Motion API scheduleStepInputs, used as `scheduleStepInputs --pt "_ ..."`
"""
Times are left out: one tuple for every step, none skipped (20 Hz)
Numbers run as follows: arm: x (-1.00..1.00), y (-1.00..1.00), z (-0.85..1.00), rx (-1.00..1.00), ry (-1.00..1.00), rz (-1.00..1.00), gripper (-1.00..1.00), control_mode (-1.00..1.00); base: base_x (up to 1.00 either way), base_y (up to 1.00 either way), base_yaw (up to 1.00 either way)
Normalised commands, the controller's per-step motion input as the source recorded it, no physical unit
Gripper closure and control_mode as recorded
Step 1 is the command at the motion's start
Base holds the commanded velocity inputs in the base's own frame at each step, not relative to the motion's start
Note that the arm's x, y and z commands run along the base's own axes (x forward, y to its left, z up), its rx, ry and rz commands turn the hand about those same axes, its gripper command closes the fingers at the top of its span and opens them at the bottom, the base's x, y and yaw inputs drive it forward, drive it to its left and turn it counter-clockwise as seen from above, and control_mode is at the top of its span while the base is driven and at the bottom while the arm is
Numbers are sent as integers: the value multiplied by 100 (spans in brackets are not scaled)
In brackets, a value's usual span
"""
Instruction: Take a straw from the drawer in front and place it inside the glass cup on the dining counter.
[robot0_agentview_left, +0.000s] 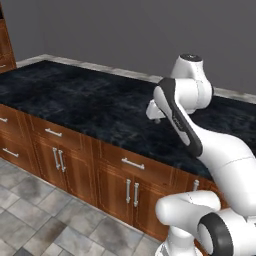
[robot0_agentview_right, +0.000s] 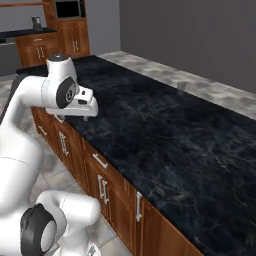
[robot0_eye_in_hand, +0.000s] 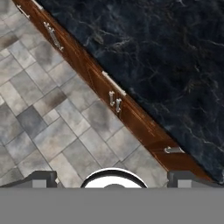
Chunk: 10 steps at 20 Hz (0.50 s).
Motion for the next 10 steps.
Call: scheduleStepInputs --pt "0 100 -15 -7 4 0 -100 -100 0 0 0" --pt "0 100 -21 -11 7 0 -100 -100 0 0 0" --pt "0 100 -21 -13 7 0 -100 -100 0 0 0" --pt "0 100 -21 -15 3 0 -100 -100 0 0 0" --pt "0 100 -29 -17 4 0 -100 -100 0 0 0" --pt "0 100 -31 -22 3 0 -100 -100 0 0 0" --pt "0 100 -31 -25 2 0 -100 -100 0 0 0" --pt "0 100 -34 -28 0 0 -100 -100 0 0 0" --pt "0 100 -38 -30 0 0 -100 -100 0 0 0" --pt "1 100 -41 -30 0 0 -100 -100 0 0 0"
